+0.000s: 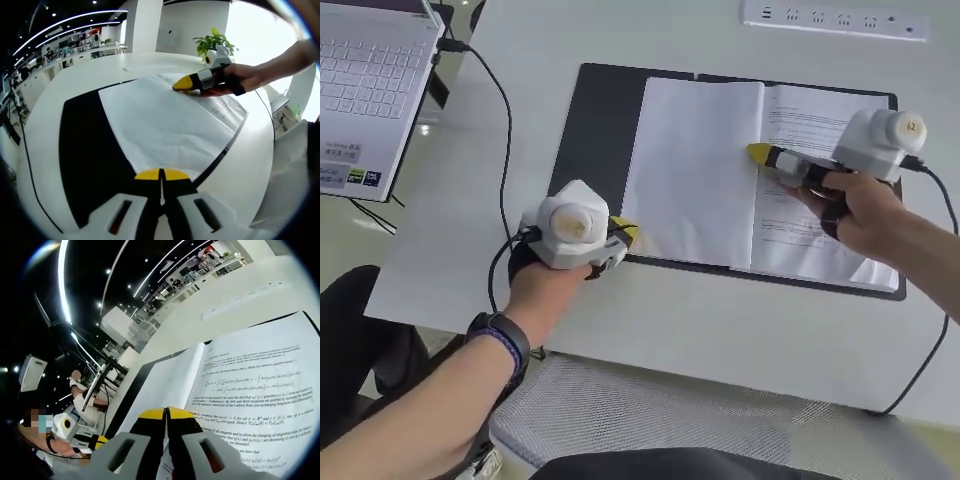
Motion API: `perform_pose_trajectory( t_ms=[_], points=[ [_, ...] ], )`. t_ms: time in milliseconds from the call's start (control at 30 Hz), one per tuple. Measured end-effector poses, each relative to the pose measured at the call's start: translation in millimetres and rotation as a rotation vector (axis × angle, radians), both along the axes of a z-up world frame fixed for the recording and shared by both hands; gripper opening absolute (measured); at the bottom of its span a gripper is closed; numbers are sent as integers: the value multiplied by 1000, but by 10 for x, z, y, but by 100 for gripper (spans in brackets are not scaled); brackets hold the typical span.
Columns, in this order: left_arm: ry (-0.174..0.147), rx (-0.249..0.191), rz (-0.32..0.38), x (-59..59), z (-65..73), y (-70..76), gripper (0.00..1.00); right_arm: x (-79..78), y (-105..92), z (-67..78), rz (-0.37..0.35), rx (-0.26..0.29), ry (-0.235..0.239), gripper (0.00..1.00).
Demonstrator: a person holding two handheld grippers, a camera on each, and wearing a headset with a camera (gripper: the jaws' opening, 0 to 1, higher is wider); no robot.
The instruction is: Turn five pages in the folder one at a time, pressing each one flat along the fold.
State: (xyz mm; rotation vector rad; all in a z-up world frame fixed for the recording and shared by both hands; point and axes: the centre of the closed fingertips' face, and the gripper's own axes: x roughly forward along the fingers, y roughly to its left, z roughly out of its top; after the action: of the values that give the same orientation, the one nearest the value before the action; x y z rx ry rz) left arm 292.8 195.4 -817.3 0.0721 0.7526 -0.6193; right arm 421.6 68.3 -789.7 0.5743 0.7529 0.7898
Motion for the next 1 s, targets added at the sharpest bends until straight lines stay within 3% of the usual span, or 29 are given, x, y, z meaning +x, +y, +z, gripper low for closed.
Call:
perform_pose_trajectory(
  t_ms=[233, 433, 567, 767, 1000],
  points=[
    [3, 1, 9, 0, 6, -7, 0, 135, -15, -34, -24, 22, -3, 0],
    [5, 5, 7, -26, 58, -23, 0, 379, -19, -48, -38, 4, -24, 0],
    [14, -4, 21, -51, 108, -44, 0, 591, -51, -75, -100, 21, -22, 0],
    [18, -5, 17, -84, 152, -67, 0, 681, -23, -6, -157, 38, -43, 0],
    [21, -8, 12, -79, 160, -66, 0, 920, -57, -29, -246, 76, -42, 0]
  ],
)
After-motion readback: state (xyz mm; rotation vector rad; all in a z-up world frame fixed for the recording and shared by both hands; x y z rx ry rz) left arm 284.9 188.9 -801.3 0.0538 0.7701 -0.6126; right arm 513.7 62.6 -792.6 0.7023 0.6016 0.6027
